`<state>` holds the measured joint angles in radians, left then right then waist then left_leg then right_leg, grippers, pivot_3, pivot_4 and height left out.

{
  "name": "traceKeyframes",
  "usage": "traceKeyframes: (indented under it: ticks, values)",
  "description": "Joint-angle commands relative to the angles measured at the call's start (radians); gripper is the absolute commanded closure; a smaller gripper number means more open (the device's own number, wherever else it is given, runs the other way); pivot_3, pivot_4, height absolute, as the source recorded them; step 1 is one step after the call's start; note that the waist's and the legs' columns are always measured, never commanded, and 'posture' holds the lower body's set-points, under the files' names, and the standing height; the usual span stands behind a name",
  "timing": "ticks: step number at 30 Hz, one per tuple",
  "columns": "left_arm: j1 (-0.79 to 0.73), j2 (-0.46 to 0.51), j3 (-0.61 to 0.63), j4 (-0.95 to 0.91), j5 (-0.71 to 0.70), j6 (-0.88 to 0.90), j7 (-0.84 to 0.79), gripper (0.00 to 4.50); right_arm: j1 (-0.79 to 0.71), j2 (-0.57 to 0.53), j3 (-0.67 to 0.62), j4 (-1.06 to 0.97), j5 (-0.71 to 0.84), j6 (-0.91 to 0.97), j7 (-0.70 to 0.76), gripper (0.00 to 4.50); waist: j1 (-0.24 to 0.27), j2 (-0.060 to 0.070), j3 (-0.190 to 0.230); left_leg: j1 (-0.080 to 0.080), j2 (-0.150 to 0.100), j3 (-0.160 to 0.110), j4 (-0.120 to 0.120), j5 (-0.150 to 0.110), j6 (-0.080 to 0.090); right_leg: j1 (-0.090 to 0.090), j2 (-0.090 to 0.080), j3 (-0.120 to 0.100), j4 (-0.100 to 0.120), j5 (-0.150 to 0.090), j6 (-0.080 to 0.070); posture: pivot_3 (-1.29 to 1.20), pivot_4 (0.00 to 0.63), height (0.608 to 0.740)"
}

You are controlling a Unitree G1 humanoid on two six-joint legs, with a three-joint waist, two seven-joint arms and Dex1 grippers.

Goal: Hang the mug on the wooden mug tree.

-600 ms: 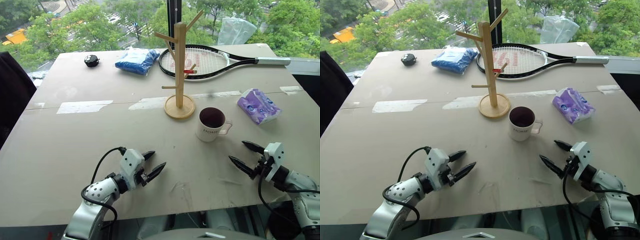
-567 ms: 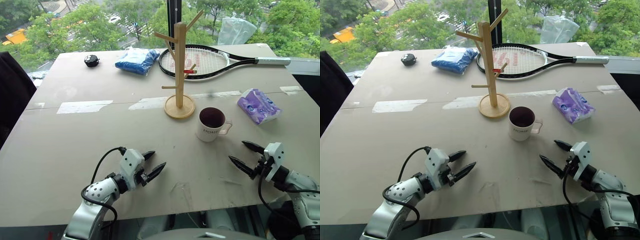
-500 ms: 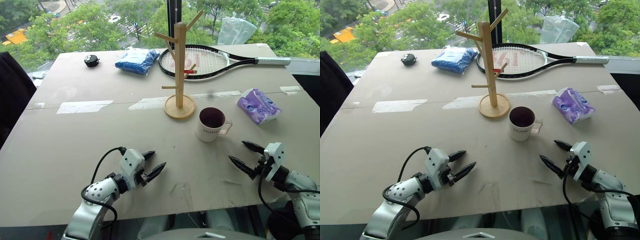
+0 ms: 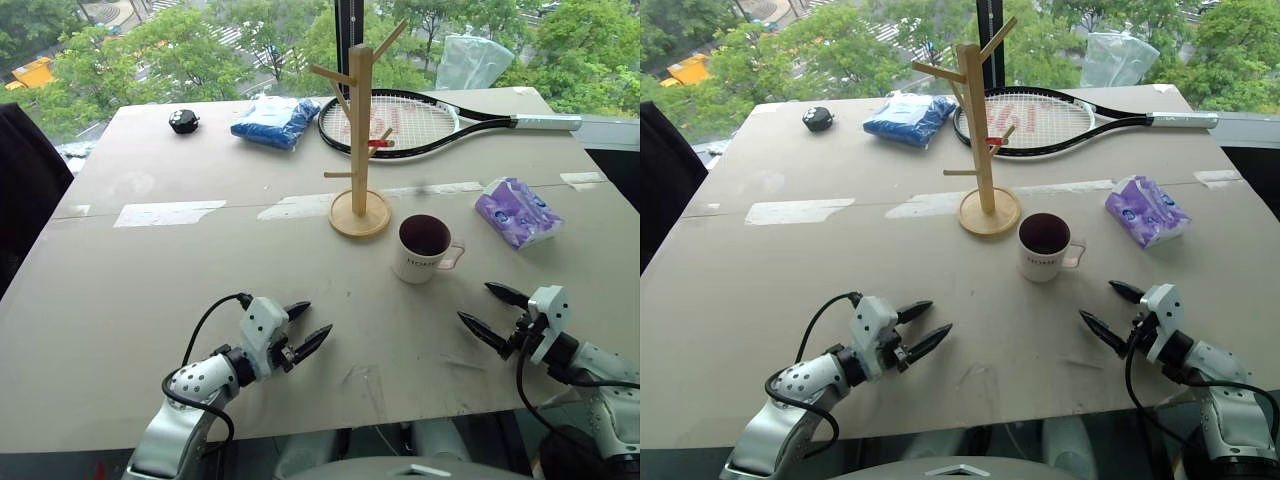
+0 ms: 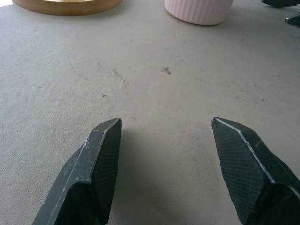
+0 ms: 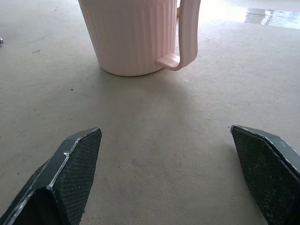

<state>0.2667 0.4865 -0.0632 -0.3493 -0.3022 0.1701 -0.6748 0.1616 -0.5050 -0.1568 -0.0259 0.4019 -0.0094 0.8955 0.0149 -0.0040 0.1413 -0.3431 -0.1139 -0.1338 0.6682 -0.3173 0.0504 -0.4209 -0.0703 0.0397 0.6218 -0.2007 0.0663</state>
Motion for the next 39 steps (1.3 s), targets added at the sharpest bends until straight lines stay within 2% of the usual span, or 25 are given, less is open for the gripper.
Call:
traceKeyframes:
  ticks: [1,6,13,20,29,31,34,35,36,39]
  values:
    - [0.003,0.004,0.009,0.01,-0.002,0.012,-0.003,1.36,0.002,0.003,-0.005,-0.03,0.007,-0.005,-0.004,0.04,0.0,0.0,0.0,0.0,0.0,0.0,0.0,0.0,0.0,0.0,0.0,0.0,0.0,0.0,0.0,0.0,0.15,0.74]
    - [-0.012,0.001,0.013,0.002,-0.012,-0.003,-0.015,1.36,-0.002,0.019,0.006,-0.051,0.011,0.011,-0.026,0.04,0.0,0.0,0.0,0.0,0.0,0.0,0.0,0.0,0.0,0.0,0.0,0.0,0.0,0.0,0.0,0.0,0.15,0.74]
    - [-0.093,0.035,0.008,-0.092,-0.126,0.029,-0.134,1.36,-0.053,0.11,0.026,-0.149,-0.012,0.086,-0.193,0.04,0.0,0.0,0.001,-0.001,0.0,0.0,0.0,0.0,0.0,-0.001,0.0,0.0,0.0,0.0,0.0,0.0,0.15,0.74]
    - [-0.208,0.049,0.008,-0.172,-0.237,0.123,-0.177,1.36,-0.121,0.173,0.036,-0.12,-0.097,0.066,-0.33,0.04,-0.001,0.0,0.001,-0.002,0.0,0.0,0.0,0.0,0.0,-0.003,0.0,0.0,0.0,0.0,0.0,0.0,0.15,0.74]
    - [-0.219,0.061,-0.013,-0.172,-0.19,0.128,-0.165,1.36,-0.207,0.186,0.052,-0.02,-0.126,0.024,-0.336,0.04,-0.003,0.0,0.002,-0.002,0.0,0.0,0.0,0.0,0.0,-0.003,0.001,0.0,0.0,0.0,0.0,0.0,0.15,0.74]
    - [-0.209,0.062,-0.009,-0.165,-0.181,0.119,-0.166,1.36,-0.222,0.181,0.056,-0.002,-0.127,0.021,-0.326,0.55,-0.002,0.0,0.002,-0.002,0.0,0.0,0.0,0.0,0.0,-0.003,0.001,0.0,0.0,0.0,0.0,0.0,0.15,0.74]
    - [-0.191,0.065,0.002,-0.163,-0.182,0.103,-0.177,1.36,-0.237,0.169,0.065,0.025,-0.12,0.025,-0.295,1.6,-0.002,0.0,0.002,-0.002,0.0,0.0,0.0,0.0,0.0,-0.003,0.001,0.0,0.0,0.0,0.0,0.0,0.15,0.74]
    - [-0.188,0.065,0.005,-0.16,-0.18,0.097,-0.178,1.36,-0.241,0.166,0.068,0.033,-0.119,0.025,-0.285,2.18,-0.002,0.0,0.002,-0.002,0.0,0.0,0.0,0.0,0.0,-0.003,0.001,0.0,0.0,0.0,0.0,0.0,0.15,0.74]
    - [-0.185,0.065,0.007,-0.157,-0.179,0.093,-0.177,1.36,-0.245,0.164,0.07,0.04,-0.117,0.025,-0.277,2.41,-0.001,0.0,0.002,-0.002,0.0,0.0,0.0,0.0,0.0,-0.003,0.001,0.0,0.0,0.0,0.0,0.0,0.15,0.74]
    - [-0.178,0.061,0.008,-0.15,-0.172,0.079,-0.174,1.36,-0.258,0.158,0.071,0.054,-0.114,0.021,-0.259,3.74,-0.002,0.0,0.002,-0.002,0.0,0.0,0.0,0.0,0.0,-0.003,0.001,0.0,0.0,0.0,0.0,0.0,0.15,0.74]
